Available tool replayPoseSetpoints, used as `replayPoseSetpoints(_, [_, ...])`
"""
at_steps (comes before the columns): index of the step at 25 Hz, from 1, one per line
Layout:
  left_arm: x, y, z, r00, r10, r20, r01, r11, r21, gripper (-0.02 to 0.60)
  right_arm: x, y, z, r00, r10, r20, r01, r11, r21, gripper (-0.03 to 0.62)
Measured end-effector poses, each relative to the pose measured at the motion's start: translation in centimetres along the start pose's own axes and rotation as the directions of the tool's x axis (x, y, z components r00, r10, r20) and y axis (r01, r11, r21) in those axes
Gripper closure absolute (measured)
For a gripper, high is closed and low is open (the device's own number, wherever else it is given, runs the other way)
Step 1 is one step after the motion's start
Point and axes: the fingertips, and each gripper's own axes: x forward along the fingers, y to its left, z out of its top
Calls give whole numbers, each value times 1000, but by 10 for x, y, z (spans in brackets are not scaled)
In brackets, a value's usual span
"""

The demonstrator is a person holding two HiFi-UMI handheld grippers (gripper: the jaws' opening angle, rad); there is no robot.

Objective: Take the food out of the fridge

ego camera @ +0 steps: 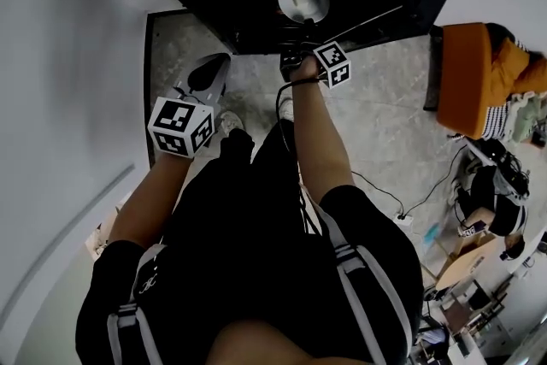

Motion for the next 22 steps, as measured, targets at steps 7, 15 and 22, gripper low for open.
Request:
replayPoseSetpoints(7, [-6, 10, -8, 1000, 14, -24, -15, 1000, -5, 578, 15, -18, 8, 999, -30, 23, 28, 996, 89, 515])
replayPoseSetpoints(15, [-7, 13, -21, 998, 22, -61, -24, 999, -43, 578, 25, -20, 7, 1000, 11, 20, -15, 986, 167, 557])
replayPoseSetpoints(22, [-8, 10, -23, 998, 22, -67, -25, 998, -51, 578, 13, -15, 1, 997, 74, 9, -75, 976, 206, 579])
